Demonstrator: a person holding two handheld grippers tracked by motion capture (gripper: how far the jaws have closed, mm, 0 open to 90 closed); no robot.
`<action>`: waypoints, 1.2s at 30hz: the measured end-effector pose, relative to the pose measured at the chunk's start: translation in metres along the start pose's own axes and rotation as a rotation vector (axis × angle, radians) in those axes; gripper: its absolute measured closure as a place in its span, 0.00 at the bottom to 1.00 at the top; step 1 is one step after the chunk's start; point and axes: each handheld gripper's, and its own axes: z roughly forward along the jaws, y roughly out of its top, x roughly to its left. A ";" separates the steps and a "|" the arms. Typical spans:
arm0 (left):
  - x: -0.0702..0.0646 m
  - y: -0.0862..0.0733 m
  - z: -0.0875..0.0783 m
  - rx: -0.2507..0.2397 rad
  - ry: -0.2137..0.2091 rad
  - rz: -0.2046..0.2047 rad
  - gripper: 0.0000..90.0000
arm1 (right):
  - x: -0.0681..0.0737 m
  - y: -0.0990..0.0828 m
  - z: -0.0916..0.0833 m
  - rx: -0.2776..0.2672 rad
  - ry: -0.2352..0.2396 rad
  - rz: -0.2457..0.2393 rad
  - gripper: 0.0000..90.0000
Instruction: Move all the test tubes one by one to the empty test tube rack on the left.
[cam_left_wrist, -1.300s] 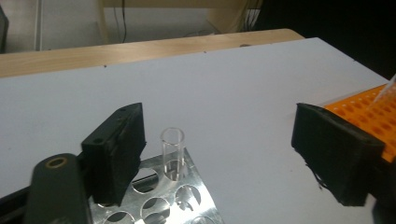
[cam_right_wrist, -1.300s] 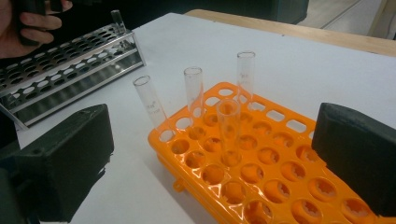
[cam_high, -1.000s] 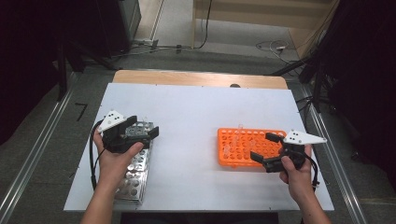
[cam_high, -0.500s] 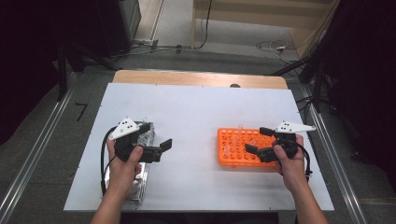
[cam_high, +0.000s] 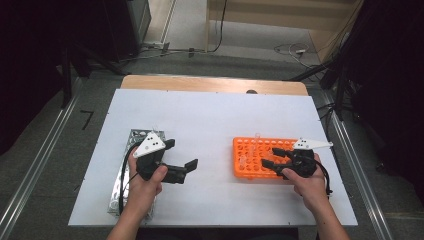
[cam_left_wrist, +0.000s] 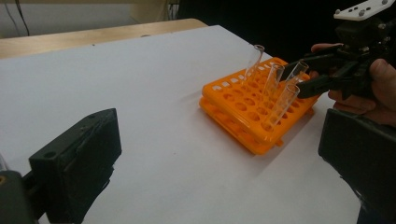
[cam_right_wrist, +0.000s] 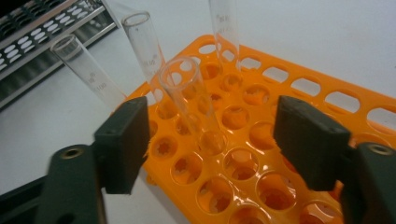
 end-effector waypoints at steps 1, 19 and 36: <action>-0.001 0.000 0.001 0.005 0.001 0.006 0.00 | 0.000 -0.001 0.001 0.006 0.003 -0.006 0.37; -0.006 -0.003 0.007 0.033 -0.010 0.011 0.00 | 0.011 -0.007 0.011 0.023 -0.066 -0.096 0.77; -0.010 -0.003 0.009 0.038 -0.022 0.028 0.00 | 0.011 -0.001 0.000 -0.036 -0.072 -0.077 0.82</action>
